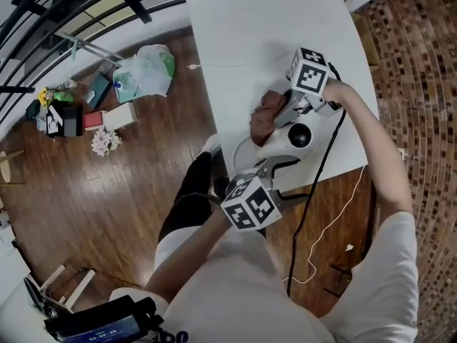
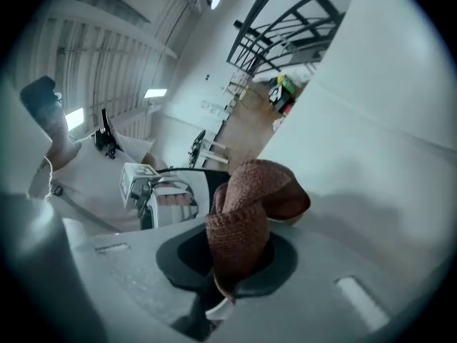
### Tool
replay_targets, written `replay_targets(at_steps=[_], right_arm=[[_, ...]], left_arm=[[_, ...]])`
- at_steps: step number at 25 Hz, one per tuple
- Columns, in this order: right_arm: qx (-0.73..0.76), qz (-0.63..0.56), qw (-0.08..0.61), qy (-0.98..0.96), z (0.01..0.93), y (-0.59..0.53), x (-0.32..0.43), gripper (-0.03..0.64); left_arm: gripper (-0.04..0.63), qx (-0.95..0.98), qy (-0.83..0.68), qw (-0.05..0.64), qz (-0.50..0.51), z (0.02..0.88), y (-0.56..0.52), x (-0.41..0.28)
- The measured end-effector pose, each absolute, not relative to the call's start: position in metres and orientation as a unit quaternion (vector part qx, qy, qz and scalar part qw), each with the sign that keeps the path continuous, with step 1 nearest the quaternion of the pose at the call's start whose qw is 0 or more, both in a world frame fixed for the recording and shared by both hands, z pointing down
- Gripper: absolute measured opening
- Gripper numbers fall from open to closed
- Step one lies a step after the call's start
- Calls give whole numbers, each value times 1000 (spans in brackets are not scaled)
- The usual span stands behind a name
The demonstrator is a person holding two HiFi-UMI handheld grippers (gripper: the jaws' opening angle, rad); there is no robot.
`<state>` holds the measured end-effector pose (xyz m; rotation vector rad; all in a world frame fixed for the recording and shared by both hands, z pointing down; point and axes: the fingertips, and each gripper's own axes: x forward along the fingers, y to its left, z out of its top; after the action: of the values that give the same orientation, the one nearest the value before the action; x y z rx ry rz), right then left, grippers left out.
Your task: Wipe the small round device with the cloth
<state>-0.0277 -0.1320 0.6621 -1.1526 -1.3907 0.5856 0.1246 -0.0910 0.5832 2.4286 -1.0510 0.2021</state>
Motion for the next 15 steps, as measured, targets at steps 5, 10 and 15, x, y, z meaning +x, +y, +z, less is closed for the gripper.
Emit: replay_targets(at_steps=[5, 10, 15], right_arm=[[-398, 329, 529, -673, 653, -194, -5, 26], [-317, 383, 461, -735, 641, -211, 51, 26], [-267, 403, 407, -775, 640, -208, 91, 26]], left_arm=[[362, 902, -352, 237, 78, 568, -94, 140], [363, 918, -309, 234, 81, 554, -89, 159], [362, 925, -289, 232, 81, 546, -90, 167]])
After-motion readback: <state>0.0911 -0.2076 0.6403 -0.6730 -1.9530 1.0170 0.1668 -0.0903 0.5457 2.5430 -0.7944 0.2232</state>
